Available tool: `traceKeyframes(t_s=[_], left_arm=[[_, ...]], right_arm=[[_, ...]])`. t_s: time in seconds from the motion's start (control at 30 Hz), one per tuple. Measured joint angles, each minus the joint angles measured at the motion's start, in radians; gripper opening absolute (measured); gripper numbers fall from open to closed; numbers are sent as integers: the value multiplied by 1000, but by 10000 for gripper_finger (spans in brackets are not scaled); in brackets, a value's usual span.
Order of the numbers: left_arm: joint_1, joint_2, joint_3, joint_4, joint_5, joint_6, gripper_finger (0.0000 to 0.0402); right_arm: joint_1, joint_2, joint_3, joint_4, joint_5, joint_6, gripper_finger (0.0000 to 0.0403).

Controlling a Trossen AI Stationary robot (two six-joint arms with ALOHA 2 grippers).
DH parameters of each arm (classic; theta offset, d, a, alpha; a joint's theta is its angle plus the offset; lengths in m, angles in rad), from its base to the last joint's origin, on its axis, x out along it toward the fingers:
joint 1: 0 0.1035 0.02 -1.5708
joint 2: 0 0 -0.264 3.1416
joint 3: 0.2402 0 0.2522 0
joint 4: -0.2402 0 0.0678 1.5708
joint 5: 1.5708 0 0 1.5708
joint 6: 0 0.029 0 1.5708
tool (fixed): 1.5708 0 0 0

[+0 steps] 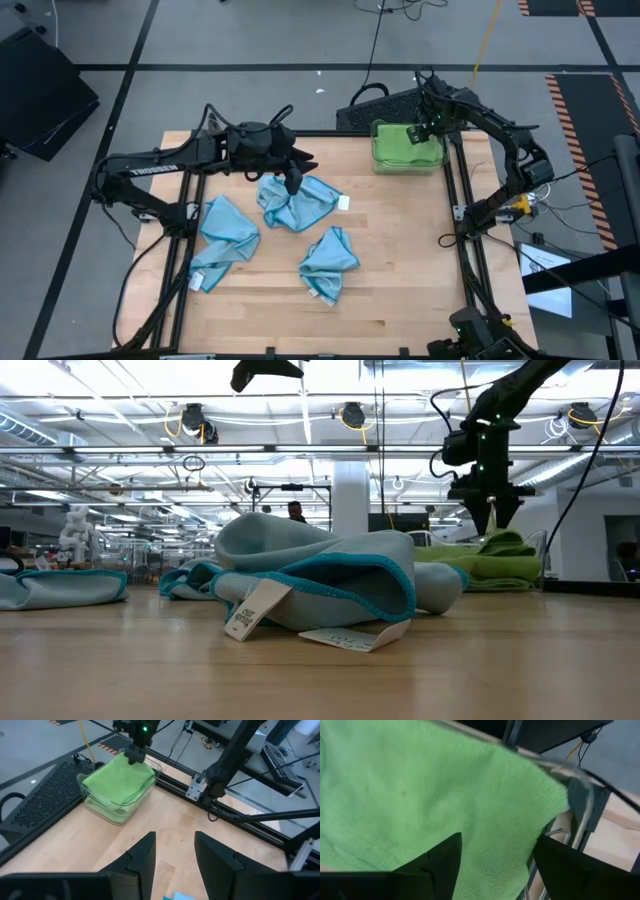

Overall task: Sort microfiber towel by color & place in baskets
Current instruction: Stack the green towel on top of the green towel in the right transparent bin, then fold the top blue towel

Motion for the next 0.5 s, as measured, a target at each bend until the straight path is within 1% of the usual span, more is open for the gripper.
traceKeyframes(t_s=[0.13,0.27,0.4,0.5], left_arm=[[0,0,0,0,24,-14,136],[0,0,0,0,25,-15,136],[0,0,0,0,25,-15,136],[0,0,0,0,22,-13,136]], right_arm=[[0,0,69,-26,3,4,264],[0,0,145,-56,-10,2,285],[0,-1,174,-49,-105,-3,284],[0,-1,174,-52,-111,-3,269]])
